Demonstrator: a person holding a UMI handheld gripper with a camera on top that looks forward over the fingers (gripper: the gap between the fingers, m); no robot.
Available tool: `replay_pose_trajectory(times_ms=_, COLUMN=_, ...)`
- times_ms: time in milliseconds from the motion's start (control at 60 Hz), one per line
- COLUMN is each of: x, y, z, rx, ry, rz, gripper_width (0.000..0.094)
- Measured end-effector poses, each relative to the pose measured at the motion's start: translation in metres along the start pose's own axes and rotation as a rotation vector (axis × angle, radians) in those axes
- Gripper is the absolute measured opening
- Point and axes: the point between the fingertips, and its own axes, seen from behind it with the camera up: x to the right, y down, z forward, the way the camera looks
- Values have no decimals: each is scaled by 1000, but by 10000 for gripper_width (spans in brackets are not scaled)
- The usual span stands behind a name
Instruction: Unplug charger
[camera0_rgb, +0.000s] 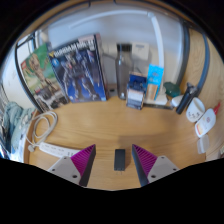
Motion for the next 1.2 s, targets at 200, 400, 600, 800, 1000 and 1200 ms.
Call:
replay_pose_trajectory(times_ms=200, x=-23, y=-21, z=-113, rx=225, ry=-5, rz=-7, gripper_width=780)
replay_pose_trajectory(times_ms=400, x=-40, y=27, z=-197, rx=356, ry=-12, rz=2, gripper_width=841)
replay_pose_trajectory(times_ms=600, x=-63, y=98, z=-238, rx=365, ry=-30, rz=-2, gripper_width=841)
replay_pose_trajectory(times_ms=800, x=-84, y=137, z=-257, rx=354, ry=-39, rz=-60, gripper_width=839)
replay_pose_trajectory(times_ms=1000, x=-94, y=145, z=-272, rx=375, ry=-40, rz=-97, gripper_width=840)
replay_pose_trajectory(times_ms=1200, x=-90, y=151, z=-276, rx=386, ry=-26, rz=-95, gripper_width=844)
